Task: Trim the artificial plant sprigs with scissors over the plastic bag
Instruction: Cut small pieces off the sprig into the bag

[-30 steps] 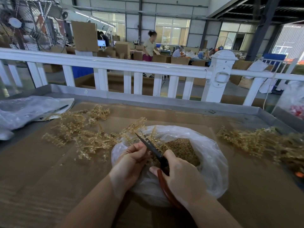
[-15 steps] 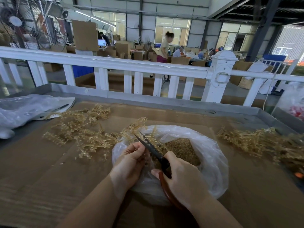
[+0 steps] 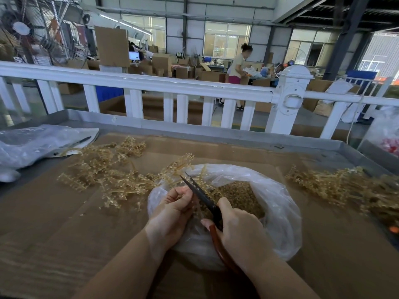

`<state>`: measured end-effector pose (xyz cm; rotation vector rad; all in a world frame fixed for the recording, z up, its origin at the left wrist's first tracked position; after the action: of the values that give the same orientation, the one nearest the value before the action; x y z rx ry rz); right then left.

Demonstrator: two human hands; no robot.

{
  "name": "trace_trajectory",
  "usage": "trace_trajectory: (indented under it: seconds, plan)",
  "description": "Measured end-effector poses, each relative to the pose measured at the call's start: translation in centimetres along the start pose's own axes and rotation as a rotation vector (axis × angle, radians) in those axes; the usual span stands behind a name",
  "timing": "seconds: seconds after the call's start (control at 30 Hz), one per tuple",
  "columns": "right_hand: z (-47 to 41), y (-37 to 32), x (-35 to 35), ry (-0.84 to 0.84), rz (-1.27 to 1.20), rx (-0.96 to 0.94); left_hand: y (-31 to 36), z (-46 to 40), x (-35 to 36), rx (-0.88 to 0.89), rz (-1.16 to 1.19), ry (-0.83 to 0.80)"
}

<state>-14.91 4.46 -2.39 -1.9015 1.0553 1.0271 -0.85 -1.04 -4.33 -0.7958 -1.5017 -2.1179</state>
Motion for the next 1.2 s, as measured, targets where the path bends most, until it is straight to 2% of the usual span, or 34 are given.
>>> trace_trajectory:
  seconds: [0.3, 0.6, 1.2]
  plan:
    - [0.2, 0.06, -0.39, 0.005, -0.019, -0.013, 0.02, 0.11, 0.21, 0.001, -0.048, 0.017]
    - [-0.12, -0.08, -0.2, 0.037, -0.083, 0.033, -0.01, 0.12, 0.3, -0.009, -0.089, -0.096]
    - [-0.26, -0.09, -0.55, 0.009, -0.074, 0.018, -0.31, -0.07, -0.06, -0.003, -0.114, -0.108]
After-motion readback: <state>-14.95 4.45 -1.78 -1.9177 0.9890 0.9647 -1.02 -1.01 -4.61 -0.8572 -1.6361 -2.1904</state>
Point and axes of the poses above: each hand's wrist, its own z-axis away from the middle knuckle, its own x-axis out of the palm, y = z × x, the point moved 2 cm from there along -z, towards the middle knuckle, and after that the axes turned 5 degrees about -x, right-handed, at the moved point
